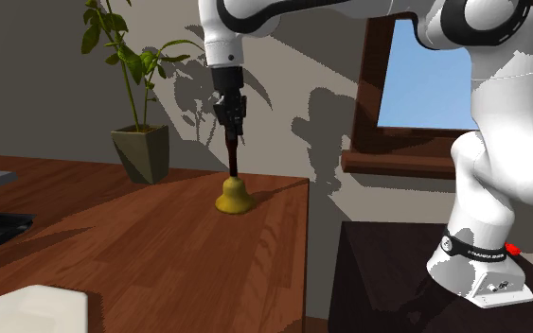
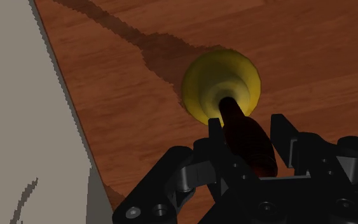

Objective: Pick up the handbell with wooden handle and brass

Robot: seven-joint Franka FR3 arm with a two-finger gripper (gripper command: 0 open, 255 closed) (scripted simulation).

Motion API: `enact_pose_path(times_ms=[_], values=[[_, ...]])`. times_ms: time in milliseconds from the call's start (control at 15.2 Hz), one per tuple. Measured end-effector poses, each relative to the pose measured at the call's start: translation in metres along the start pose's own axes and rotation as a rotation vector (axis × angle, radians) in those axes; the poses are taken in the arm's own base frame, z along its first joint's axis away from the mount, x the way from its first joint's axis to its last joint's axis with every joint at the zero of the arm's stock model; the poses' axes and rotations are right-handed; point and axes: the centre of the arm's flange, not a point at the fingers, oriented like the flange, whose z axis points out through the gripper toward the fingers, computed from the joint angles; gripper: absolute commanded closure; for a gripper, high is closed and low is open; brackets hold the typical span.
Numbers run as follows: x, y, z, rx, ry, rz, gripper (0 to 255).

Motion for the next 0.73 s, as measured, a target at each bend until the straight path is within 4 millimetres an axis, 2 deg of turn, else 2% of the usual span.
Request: enact_pose_path(times_ms=[726], values=[[-0.004, 0.002, -0.055, 0.000, 0.000, 0.000, 255]])
